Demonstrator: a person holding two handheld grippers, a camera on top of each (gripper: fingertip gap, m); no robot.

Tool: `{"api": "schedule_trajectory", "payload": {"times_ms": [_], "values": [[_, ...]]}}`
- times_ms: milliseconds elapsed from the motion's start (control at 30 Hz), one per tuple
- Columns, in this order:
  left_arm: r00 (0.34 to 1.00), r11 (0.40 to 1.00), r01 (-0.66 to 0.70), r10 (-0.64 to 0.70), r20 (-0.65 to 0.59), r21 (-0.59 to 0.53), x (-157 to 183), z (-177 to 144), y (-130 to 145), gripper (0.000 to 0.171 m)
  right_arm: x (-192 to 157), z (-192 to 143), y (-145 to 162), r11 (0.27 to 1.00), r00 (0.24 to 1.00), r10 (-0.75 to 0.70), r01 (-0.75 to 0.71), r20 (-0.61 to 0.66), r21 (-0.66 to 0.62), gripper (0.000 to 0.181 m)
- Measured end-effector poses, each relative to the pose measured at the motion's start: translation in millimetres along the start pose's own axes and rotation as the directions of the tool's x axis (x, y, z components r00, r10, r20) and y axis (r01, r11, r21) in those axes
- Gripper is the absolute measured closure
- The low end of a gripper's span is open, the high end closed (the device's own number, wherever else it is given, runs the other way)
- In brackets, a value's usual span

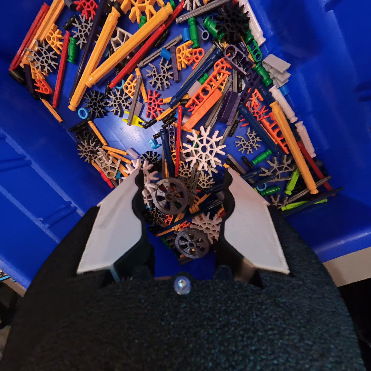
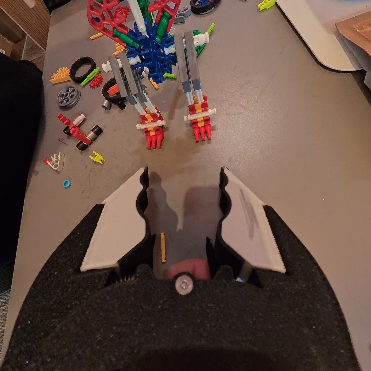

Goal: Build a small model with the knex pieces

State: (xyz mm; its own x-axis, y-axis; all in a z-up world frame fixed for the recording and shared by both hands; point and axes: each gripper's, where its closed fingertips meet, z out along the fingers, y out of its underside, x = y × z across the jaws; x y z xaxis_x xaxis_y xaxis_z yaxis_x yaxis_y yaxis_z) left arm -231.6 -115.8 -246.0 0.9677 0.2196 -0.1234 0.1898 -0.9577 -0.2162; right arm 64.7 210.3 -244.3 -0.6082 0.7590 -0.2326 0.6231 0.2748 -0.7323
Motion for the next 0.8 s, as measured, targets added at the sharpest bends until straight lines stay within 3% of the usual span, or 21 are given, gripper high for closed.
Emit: {"api": "schedule_trajectory", "payload": {"times_ms": [300,433,800], "values": [[1.000,1.000,0.003,-0.003,-0.017,0.011,4.1,0.4,-2.2,0.095,0.0,0.0,-0.1,1.000,1.000,0.001,-0.001,0.001,0.000,0.110],[0.995,0.995,-0.068,0.074,-0.071,0.072,19.8,-1.8,-13.8,0.113,0.0,-0.1,-0.1,1.000,1.000,0.001,-0.001,0.001,0.001,0.110],[0.995,0.985,-0.097,0.090,0.052,0.141,0.3,-6.2,-31.0,0.110,0.1,0.0,-0.1,1.000,1.000,0.001,-0.001,0.001,0.001,0.110]]}}
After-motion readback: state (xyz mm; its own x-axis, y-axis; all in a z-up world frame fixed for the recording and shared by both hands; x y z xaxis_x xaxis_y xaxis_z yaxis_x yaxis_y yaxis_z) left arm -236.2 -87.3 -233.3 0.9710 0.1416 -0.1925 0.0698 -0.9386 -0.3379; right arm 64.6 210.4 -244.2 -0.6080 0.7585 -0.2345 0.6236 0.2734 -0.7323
